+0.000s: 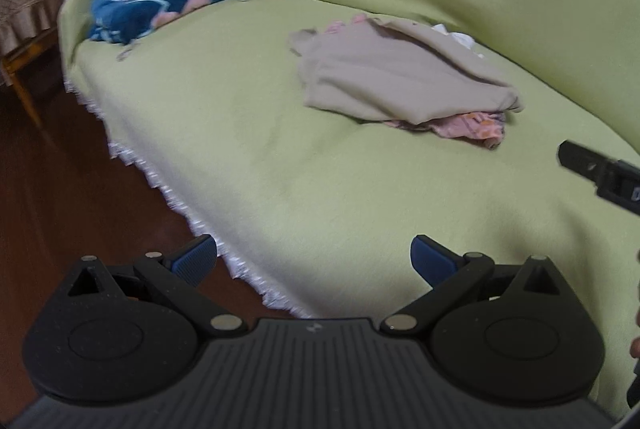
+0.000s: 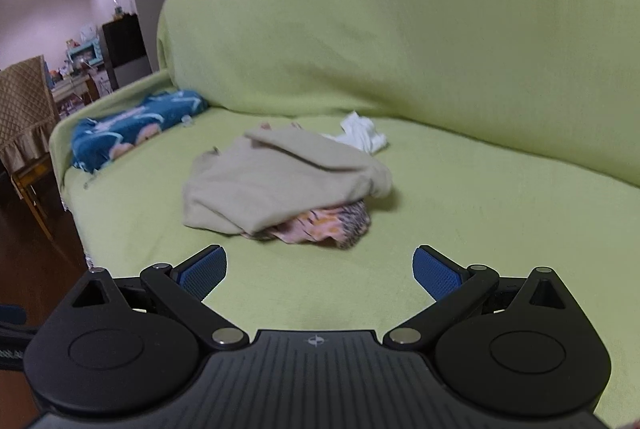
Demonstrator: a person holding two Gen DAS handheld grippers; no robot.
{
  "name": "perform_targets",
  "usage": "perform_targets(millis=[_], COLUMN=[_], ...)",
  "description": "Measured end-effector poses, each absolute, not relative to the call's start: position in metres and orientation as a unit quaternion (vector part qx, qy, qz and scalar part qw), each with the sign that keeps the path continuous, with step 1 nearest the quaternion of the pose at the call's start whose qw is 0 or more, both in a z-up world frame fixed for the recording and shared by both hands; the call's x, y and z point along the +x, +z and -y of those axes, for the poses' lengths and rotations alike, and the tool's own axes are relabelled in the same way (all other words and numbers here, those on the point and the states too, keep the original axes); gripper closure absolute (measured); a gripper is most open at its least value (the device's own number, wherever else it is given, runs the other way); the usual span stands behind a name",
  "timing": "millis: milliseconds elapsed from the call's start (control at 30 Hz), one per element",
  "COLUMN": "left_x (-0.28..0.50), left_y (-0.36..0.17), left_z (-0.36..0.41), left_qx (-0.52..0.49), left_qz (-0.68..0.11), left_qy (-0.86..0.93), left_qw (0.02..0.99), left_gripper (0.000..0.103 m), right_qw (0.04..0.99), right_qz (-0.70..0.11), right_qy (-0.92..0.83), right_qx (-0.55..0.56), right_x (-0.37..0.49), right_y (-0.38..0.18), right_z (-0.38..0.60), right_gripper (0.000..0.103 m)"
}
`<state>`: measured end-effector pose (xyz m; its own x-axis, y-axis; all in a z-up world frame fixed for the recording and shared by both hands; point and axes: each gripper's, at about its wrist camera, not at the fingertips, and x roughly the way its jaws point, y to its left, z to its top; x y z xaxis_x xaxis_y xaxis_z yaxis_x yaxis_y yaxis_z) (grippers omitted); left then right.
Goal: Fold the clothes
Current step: 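Move both grippers toward the crumpled beige top on the sofa, then grasp the beige top's edge with the right gripper while the left gripper grasps another edge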
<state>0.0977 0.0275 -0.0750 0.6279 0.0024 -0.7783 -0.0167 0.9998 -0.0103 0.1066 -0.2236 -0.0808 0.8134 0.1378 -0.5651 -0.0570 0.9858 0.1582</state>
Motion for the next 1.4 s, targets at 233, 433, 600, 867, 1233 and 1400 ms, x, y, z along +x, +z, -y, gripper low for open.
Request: perform_targets(millis=[233, 433, 600, 867, 1233, 1400], left_x=[0.152, 0.195, 0.225, 0.258, 0.218, 0.183], left_y=[-0.105, -0.123, -0.128, -0.145, -0.132, -0.12], left_z=[-0.014, 0.008, 0.025, 0.055, 0.009, -0.002], left_qx=[-0.009, -0.006, -0.002, 0.017, 0.033, 0.025], left_qz=[-0.446, -0.444, -0.423, -0.407, -0.399, -0.412], left_qy=[-0.019, -0.051, -0.086, -0.124, -0.086, -0.08], left_qw=[0.895, 0.895, 0.902, 0.905, 0.912, 0.907], left_gripper=[0.004, 0.025, 0.03, 0.026, 0.027, 0.028], right_qw=[0.936, 0.932, 0.93, 0.902, 0.936, 0.882], right_qz=[-0.346, -0.341, -0.333, -0.332, -0.152, -0.198], right_qy=[0.055, 0.092, 0.099, 0.105, 0.318, 0.35], right_qx=[0.031, 0.085, 0.122, 0.254, -0.021, -0.246], right_x=[0.149, 0.191, 0.226, 0.279, 0.192, 0.108], right_y=[-0.12, -0.131, -0.134, -0.155, -0.108, -0.15], right_z=[0.241, 0.268, 0.284, 0.313, 0.246, 0.218], right_gripper=[0.004, 0.032, 0.037, 0.044, 0.095, 0.096])
